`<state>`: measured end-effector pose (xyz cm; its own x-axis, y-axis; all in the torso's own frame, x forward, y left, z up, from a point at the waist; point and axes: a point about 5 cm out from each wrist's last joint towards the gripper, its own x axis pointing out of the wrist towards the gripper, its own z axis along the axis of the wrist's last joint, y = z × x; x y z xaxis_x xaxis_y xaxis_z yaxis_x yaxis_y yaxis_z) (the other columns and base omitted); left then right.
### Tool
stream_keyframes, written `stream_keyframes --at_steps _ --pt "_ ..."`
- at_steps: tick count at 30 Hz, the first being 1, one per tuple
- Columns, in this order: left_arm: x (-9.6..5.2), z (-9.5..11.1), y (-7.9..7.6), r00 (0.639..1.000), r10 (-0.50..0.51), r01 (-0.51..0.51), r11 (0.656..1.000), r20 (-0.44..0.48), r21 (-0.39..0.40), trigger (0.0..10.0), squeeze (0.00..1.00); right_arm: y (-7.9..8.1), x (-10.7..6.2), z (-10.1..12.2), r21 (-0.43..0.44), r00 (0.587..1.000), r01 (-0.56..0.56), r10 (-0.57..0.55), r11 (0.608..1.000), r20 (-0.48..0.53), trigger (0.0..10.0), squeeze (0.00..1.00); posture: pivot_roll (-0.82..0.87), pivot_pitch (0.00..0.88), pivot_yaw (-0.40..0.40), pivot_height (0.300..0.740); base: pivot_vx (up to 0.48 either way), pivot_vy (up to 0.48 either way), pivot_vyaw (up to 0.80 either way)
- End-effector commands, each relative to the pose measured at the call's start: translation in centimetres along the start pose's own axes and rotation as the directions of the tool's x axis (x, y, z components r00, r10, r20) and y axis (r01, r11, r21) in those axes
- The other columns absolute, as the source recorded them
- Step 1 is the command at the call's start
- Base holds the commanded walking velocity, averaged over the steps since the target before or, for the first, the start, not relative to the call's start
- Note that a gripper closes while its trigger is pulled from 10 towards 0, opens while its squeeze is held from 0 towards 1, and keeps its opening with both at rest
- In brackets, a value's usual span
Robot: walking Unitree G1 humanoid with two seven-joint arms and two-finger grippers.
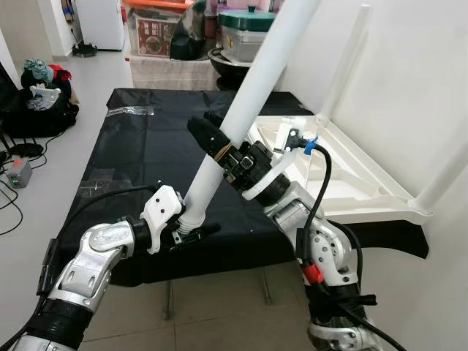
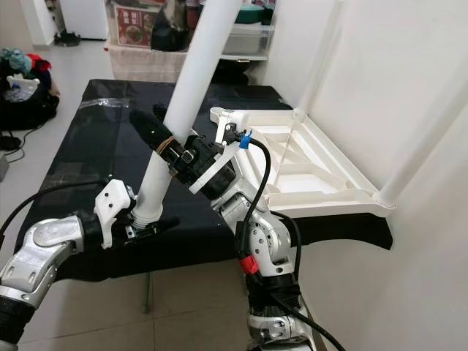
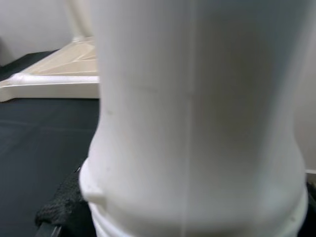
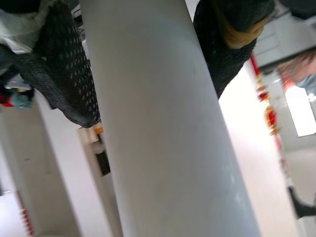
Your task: Building children table
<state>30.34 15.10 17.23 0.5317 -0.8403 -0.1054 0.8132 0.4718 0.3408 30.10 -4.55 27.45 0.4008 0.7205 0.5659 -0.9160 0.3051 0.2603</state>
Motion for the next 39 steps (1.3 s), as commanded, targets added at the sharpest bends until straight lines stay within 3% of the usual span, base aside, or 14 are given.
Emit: stream_keyframes --at_steps 1,2,3,5,6,30,31,39 --pt "0.2 0.8 -1.3 0.991 -0.137 0.137 0.990 0.000 0.045 10.0 0.00 0.4 0.2 0.0 0.008 0.999 -0.036 0.036 0.999 -0.015 10.0 0.00 0.09 0.000 -0.095 0.740 0.000 0.000 0.00" --pt "-0.1 0.8 -1.4 0.988 -0.155 0.155 0.987 -0.008 0.047 10.0 0.00 0.3 0.2 -0.1 0.009 0.999 -0.034 0.035 0.999 -0.019 10.0 0.00 0.10 0.000 -0.096 0.740 0.000 0.000 0.00" --pt "-0.3 0.9 -1.5 0.984 -0.176 0.176 0.983 -0.016 0.046 10.0 0.00 0.2 0.0 -0.2 0.008 0.999 -0.033 0.033 0.999 -0.024 6.9 0.00 0.10 0.000 -0.097 0.740 0.000 0.000 0.00" --pt "-0.5 0.8 -1.7 0.981 -0.194 0.194 0.980 -0.021 0.044 10.0 0.00 0.0 -0.1 -0.2 0.006 0.999 -0.032 0.033 0.999 -0.028 6.9 0.00 0.10 0.000 -0.097 0.740 0.000 0.000 0.00" --pt "-0.7 0.8 -1.8 0.979 -0.201 0.202 0.978 -0.027 0.046 10.0 0.00 -0.1 -0.1 -0.2 0.001 0.999 -0.034 0.034 0.999 -0.034 0.0 0.00 0.10 0.000 -0.097 0.740 0.000 0.000 0.00" --pt "-2.8 0.8 -0.2 0.977 -0.188 0.195 0.979 -0.101 0.065 10.0 0.00 -0.4 -1.7 -0.6 0.002 0.995 -0.041 0.041 0.999 -0.086 0.0 0.00 0.10 0.000 -0.096 0.740 0.000 0.000 0.00" --pt "-2.8 0.9 0.0 0.981 -0.169 0.176 0.982 -0.090 0.071 10.0 1.00 -0.5 -1.8 -0.6 0.001 0.996 -0.034 0.034 0.999 -0.081 0.0 0.00 0.10 0.000 -0.096 0.740 0.000 0.000 0.00" --pt "-2.6 1.8 1.4 0.999 -0.054 0.055 0.997 -0.006 0.063 10.0 1.00 -1.2 -2.0 -0.1 -0.027 0.998 0.015 -0.016 1.000 -0.055 0.0 0.00 0.10 0.000 -0.095 0.740 0.000 0.000 0.00"
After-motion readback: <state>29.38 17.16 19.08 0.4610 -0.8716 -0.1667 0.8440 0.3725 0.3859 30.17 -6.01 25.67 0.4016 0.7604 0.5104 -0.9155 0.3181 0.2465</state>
